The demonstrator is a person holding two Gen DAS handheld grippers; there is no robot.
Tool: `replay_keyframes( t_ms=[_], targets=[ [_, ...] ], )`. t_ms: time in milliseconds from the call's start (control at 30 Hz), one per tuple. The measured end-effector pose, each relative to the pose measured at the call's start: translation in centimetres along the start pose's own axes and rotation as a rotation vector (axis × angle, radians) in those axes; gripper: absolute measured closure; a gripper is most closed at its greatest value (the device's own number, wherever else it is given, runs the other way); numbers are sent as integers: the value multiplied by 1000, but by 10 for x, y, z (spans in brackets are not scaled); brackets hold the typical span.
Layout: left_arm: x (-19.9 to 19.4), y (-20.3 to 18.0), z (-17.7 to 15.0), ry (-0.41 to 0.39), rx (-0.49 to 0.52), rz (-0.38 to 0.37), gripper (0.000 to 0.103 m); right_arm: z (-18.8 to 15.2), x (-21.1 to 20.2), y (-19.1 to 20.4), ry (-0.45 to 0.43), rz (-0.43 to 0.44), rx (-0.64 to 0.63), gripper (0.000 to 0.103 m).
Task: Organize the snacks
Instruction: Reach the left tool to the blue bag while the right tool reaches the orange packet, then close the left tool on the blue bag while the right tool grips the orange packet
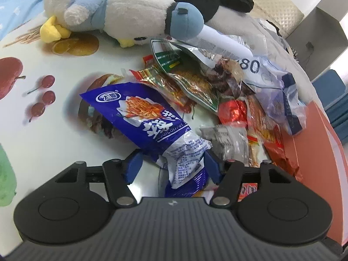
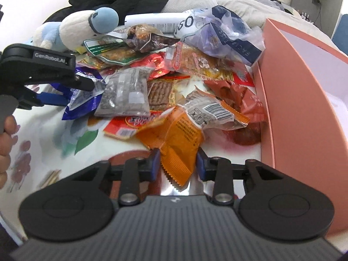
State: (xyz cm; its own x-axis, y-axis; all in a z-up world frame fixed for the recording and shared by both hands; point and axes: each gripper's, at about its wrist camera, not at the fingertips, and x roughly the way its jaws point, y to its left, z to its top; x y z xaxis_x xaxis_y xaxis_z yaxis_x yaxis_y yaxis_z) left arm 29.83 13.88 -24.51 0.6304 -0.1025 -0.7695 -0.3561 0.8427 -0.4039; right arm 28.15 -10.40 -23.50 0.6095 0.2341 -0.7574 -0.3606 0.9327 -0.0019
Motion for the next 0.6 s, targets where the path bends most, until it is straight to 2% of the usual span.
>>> replay_keyframes(
  t_ms=[167, 600],
  targets=[
    [-17, 2, -13, 25, 3, -9, 40, -12, -13, 1, 18, 11, 20, 74],
    [-88, 13, -68, 49, 28, -53, 41, -47, -63, 13, 38, 32, 39, 76]
  ],
)
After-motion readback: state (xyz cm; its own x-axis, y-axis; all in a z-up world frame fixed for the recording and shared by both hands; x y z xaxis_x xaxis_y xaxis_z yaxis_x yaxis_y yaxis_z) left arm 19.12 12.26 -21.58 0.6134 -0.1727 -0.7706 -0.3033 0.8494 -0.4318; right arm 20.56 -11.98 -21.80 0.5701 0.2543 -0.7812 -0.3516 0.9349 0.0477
